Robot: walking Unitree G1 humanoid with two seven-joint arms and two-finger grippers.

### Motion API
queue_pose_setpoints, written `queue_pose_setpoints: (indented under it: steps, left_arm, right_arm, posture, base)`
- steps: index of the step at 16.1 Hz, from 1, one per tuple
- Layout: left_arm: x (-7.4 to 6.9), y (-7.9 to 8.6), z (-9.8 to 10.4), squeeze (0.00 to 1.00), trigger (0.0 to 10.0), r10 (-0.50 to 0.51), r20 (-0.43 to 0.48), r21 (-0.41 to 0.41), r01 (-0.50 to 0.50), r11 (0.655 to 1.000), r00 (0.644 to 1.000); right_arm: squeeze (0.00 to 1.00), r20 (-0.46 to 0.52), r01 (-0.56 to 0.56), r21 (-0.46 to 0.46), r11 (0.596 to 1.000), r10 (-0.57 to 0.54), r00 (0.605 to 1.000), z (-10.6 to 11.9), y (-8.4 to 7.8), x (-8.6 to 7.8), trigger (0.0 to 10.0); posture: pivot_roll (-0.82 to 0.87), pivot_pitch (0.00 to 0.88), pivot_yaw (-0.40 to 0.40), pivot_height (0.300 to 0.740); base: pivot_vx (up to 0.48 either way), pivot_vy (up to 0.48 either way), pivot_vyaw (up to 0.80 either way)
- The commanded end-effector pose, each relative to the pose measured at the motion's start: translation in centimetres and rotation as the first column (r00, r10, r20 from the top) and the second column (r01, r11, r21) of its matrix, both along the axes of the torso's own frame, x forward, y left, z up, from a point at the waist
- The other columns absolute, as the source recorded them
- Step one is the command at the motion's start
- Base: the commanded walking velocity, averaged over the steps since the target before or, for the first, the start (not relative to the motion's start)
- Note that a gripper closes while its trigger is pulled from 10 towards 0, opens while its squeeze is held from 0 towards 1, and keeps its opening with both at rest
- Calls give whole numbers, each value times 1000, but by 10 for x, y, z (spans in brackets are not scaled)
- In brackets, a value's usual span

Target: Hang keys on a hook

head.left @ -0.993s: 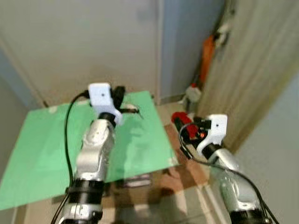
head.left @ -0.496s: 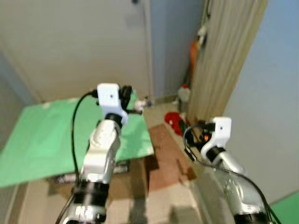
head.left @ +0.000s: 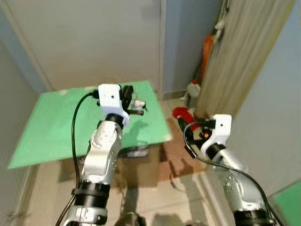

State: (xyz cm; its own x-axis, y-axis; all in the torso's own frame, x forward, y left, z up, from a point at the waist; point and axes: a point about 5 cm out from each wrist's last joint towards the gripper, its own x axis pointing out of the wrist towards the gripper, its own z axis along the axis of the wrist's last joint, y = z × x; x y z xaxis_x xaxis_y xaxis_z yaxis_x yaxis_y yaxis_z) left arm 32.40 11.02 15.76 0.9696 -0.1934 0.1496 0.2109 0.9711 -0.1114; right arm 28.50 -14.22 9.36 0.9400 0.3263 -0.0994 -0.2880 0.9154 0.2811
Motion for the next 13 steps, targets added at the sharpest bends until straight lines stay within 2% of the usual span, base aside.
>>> queue_pose_setpoints:
  steps: [1,5,8,12,13]
  left_arm:
    - [-1,-2,1,0,0,-7,9,-2,7,1000,1000]
    - [1,-3,-1,0,0,-9,-4,31,9,999,1000]
    - [2,-1,-1,0,0,-11,7,54,10,998,1000]
    - [3,-5,-3,0,0,-57,-1,82,57,995,998]
    - [2,-8,-7,0,0,-100,-25,102,102,990,995]
  right_arm:
    - [0,-9,2,0,1000,-2,1000,-1,-1,1,10000]
    - [0,-2,-5,-8,1000,5,1000,-1,1,2,10000]
    - [0,-5,-12,-40,999,12,1000,-1,3,2,10000]
    - [0,-14,-1,-30,1000,0,1000,-3,1,2,10000]
    - [0,-15,9,-33,999,-10,1000,-4,0,2,10000]
  posture:
    - [-54,0,65,740]
    - [-53,0,71,740]
    - [-55,0,73,740]
    - [-57,0,74,740]
    - [-59,0,78,740]
  base:
    - [-319,364,0]
    - [-79,443,0]
    - [0,0,0]
    - [0,0,-764]
    - [0,0,-763]
